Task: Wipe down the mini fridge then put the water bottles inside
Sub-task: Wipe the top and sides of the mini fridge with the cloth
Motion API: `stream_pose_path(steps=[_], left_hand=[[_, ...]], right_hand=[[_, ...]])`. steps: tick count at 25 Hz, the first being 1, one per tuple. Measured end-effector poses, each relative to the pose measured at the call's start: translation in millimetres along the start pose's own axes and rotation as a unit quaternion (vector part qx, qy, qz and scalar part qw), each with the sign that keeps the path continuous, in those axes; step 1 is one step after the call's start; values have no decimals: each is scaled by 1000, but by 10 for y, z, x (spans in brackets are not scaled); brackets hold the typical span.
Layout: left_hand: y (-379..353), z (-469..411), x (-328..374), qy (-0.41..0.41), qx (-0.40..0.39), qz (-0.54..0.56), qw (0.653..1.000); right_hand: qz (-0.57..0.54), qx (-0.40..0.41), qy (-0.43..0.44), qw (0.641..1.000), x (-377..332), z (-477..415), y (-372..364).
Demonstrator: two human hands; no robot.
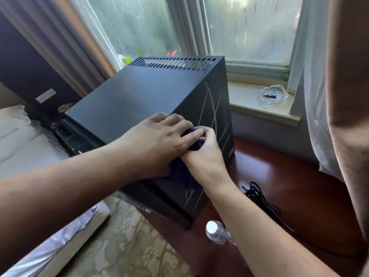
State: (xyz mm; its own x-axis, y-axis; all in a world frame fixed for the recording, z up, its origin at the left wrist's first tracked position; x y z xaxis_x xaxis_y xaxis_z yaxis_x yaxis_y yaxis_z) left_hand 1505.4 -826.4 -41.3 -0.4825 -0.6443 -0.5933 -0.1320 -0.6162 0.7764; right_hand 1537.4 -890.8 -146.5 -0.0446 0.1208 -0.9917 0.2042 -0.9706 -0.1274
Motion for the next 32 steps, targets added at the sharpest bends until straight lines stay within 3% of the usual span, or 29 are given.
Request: stream_pose_path(steps=[5,10,15,23,27,32], left_hand=[[58,-288,-213,-62,64,4,996],[210,-896,-529,-85,95,-13,992],[362,-1697,-799,-98,134,-8,986],[363,-2313,-788,-166,47,-5,985],[281,-1927,-499,-195,41,-18,980],[26,-1199,-44,-210,-59,-20,976]], right_hand=[[-53,-9,6,999,93,-67,160],[-73,96,52,991,-62,-464,417],[-5,200,73,977,-363,-1101,701],[-3,186,26,982,-217,-1447,919],[-21,167,7,986,28,-1093,738],[-33,73,-70,994,455,-272,245]])
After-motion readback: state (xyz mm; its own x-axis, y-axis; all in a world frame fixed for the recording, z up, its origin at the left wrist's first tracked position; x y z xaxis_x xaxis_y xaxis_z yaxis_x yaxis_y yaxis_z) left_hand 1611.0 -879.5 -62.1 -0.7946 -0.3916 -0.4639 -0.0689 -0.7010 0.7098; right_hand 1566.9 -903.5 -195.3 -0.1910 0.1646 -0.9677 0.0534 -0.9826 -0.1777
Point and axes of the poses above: each hand's wrist, its own z-axis away from the middle knuckle, its own y-axis out of the back of the hand, x = y × z, the point moved 8 cm from there along -z, towards the middle knuckle
